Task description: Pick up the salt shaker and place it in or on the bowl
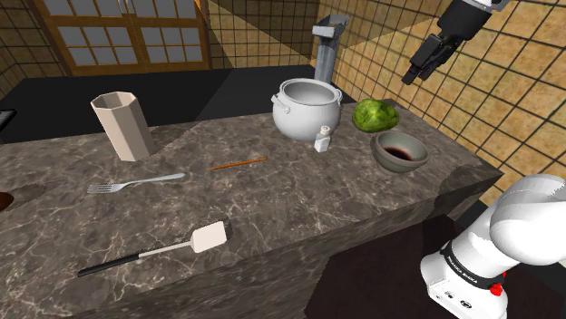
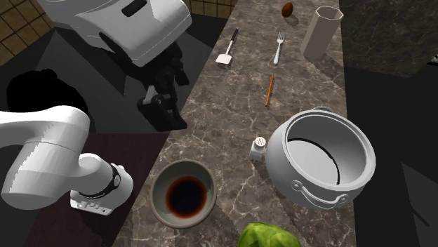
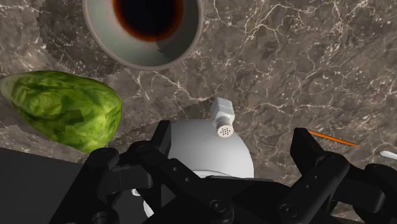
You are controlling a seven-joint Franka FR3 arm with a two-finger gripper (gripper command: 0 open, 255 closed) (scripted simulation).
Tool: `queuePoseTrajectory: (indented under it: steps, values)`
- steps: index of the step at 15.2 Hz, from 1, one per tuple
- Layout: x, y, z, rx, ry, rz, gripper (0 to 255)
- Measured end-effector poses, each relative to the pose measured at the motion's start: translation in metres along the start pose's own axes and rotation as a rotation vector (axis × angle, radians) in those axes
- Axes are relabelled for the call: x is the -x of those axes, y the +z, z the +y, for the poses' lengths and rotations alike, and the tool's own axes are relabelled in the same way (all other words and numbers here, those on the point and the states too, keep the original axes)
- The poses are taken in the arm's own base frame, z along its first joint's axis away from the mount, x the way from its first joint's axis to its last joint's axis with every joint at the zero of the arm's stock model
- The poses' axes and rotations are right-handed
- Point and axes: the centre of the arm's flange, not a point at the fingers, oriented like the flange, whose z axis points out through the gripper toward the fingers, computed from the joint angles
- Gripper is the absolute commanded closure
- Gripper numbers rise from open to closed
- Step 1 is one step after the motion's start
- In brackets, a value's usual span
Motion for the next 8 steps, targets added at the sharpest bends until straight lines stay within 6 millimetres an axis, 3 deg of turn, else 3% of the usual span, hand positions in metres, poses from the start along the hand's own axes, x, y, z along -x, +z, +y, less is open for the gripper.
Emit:
queuePoseTrajectory:
  steps: [2,8]
  values:
    - [-0.003,0.007,0.000,-0.002,0.003,0.000,0]
    - [-0.024,0.071,0.002,-0.025,0.034,0.009,0]
